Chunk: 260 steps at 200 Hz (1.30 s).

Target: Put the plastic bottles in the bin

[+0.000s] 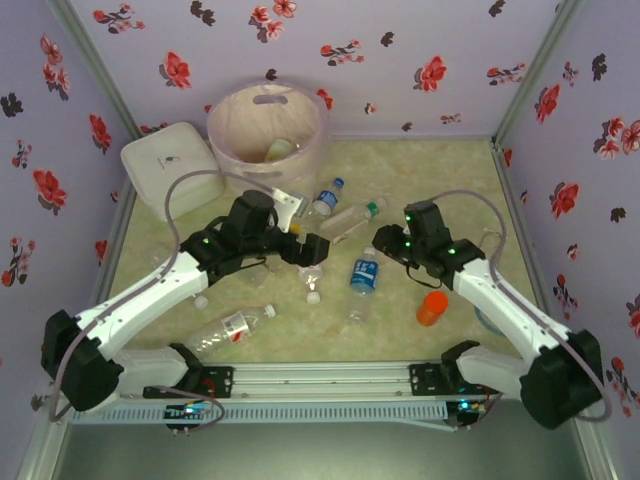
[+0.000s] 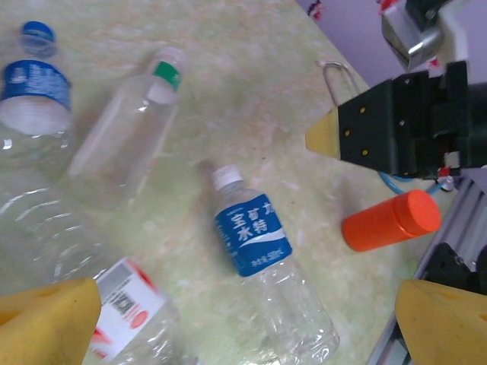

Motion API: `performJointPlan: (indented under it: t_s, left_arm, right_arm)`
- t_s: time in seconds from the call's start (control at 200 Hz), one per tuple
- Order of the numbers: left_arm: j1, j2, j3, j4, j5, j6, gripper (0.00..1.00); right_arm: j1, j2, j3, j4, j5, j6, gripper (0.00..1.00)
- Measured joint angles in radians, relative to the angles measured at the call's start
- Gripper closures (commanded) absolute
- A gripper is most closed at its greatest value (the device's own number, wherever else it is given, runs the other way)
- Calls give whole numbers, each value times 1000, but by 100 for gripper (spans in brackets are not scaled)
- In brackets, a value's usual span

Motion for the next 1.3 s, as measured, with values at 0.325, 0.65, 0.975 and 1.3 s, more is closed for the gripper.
performJointPlan:
  t_s: [0.325, 0.65, 0.975, 1.3]
  left_arm:
    - [-31, 77, 62, -47, -32, 24, 0]
    - [-31, 6, 32, -82, -60, 33, 0]
    - [-31, -43, -64, -77, -94, 11, 0]
    - [-31, -60, -79, -50, -90, 12, 0]
  right_arm:
    - [24, 129, 24, -151, 38, -65, 11]
    - [111, 370, 86, -125, 15, -79, 1]
    - [118, 574, 134, -35, -8, -70, 21]
    - [92, 477, 137, -32, -10, -60, 42]
